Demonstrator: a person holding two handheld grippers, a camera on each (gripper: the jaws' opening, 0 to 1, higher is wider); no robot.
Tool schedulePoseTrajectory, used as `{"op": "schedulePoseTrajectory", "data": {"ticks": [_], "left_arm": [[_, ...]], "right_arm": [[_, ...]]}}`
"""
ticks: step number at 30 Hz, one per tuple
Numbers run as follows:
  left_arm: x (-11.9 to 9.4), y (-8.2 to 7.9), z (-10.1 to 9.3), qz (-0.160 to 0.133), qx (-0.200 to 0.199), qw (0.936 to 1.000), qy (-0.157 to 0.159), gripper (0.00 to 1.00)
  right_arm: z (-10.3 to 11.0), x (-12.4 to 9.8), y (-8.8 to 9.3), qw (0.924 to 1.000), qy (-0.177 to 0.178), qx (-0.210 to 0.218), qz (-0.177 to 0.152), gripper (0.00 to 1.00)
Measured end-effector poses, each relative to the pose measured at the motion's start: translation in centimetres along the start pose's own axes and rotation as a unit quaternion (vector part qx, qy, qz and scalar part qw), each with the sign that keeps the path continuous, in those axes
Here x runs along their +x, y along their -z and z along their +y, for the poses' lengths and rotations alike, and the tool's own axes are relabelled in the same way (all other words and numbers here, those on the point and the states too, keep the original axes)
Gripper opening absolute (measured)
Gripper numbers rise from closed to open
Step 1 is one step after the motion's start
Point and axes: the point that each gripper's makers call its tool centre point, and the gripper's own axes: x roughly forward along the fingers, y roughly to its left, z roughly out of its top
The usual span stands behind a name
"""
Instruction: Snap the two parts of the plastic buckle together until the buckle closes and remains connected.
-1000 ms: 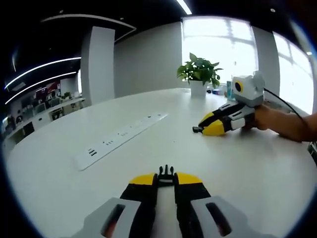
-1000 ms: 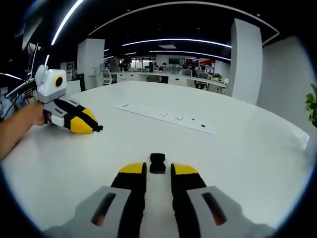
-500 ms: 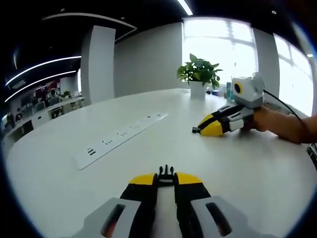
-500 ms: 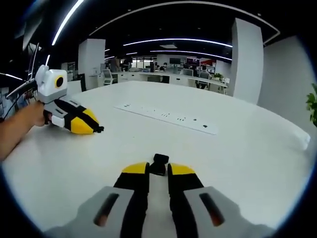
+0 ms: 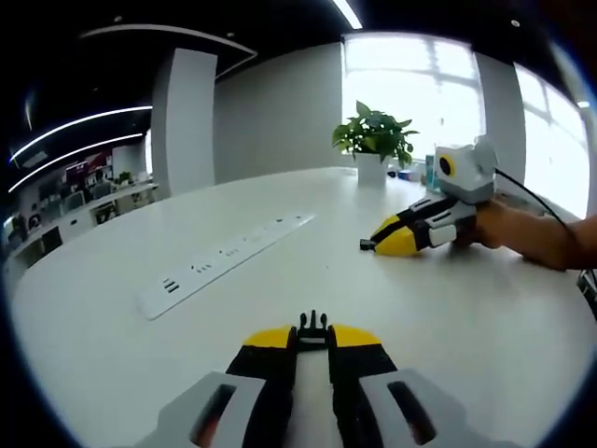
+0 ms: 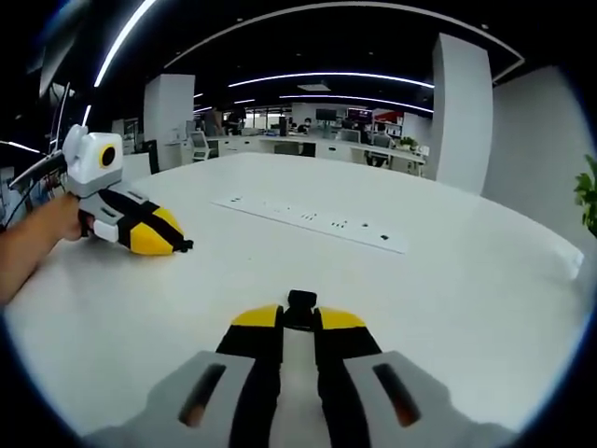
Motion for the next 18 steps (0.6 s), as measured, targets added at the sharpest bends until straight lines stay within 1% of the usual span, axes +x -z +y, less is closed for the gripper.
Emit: {"op": "schedulePoseTrajectory", "data": {"ticks": [8, 18], "left_arm": [[0.05, -0.02, 0.13, 0.004, 0.003, 1.0000, -0.001, 0.12], [0.00, 0.06, 0.05, 0.010, 0.027, 0.9996, -0.003, 0.12]], "right_arm": [[0.02, -0.03, 0.03, 1.0000, -0.001, -0.002, 0.000, 0.12], [-0.23, -0.10, 0.10, 1.0000, 0.002, -0.009, 0.001, 0.11]]}}
